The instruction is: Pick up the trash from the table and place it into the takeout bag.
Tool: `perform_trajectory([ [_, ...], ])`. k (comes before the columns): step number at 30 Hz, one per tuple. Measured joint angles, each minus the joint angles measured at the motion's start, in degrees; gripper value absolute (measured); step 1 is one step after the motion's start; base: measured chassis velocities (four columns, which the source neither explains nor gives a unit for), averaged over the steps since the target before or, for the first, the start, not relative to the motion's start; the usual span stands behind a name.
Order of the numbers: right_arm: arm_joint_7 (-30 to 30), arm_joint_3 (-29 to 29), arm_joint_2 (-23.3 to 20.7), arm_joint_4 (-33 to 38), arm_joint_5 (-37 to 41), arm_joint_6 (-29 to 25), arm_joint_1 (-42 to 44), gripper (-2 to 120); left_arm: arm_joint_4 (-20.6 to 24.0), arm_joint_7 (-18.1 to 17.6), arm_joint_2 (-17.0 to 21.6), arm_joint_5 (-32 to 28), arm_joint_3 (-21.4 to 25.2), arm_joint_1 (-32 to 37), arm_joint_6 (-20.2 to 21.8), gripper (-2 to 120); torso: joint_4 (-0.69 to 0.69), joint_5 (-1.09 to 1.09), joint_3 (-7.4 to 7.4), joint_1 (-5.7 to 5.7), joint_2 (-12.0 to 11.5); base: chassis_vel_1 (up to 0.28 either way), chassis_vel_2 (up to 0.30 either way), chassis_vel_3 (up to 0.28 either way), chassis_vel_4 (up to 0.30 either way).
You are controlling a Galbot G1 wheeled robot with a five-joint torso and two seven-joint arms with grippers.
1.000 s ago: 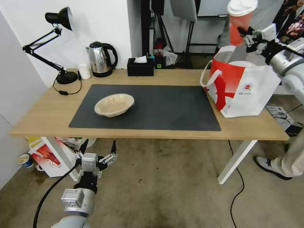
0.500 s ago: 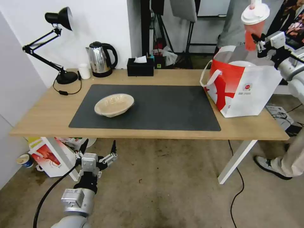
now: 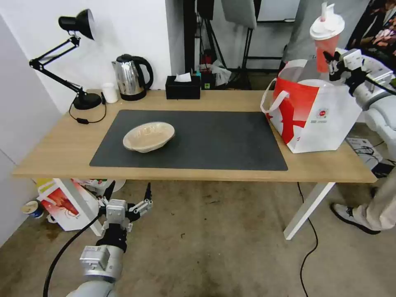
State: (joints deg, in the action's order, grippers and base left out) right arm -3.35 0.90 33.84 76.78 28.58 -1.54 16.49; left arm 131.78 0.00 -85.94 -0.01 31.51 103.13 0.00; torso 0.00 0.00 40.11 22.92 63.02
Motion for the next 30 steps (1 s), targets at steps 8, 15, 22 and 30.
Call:
perform_trajectory([
  [8,2.33,1.4,0.79,-0.03,-0.53,1.57,-0.7,19,0.0,0.0,0.0,0.0,0.0,0.0,0.0,100,-0.01,0.0,0.0,0.0,0.0,0.0,0.0,0.0,0.0],
  [15,3.38,1.82,0.82,0.7,-0.54,2.42,-0.74,45,0.0,0.0,0.0,0.0,0.0,0.0,0.0,100,0.0,0.0,0.0,0.0,0.0,0.0,0.0,0.0,0.0],
  [22,3.42,1.81,0.71,0.72,-0.56,2.61,-0.48,69,0.0,0.0,0.0,0.0,0.0,0.0,0.0,100,0.0,0.0,0.0,0.0,0.0,0.0,0.0,0.0,0.0],
  [30,3.59,1.77,0.99,0.87,-0.56,3.15,-0.27,98,0.0,0.0,0.0,0.0,0.0,0.0,0.0,100,0.0,0.0,0.0,0.0,0.0,0.0,0.0,0.0,0.0],
])
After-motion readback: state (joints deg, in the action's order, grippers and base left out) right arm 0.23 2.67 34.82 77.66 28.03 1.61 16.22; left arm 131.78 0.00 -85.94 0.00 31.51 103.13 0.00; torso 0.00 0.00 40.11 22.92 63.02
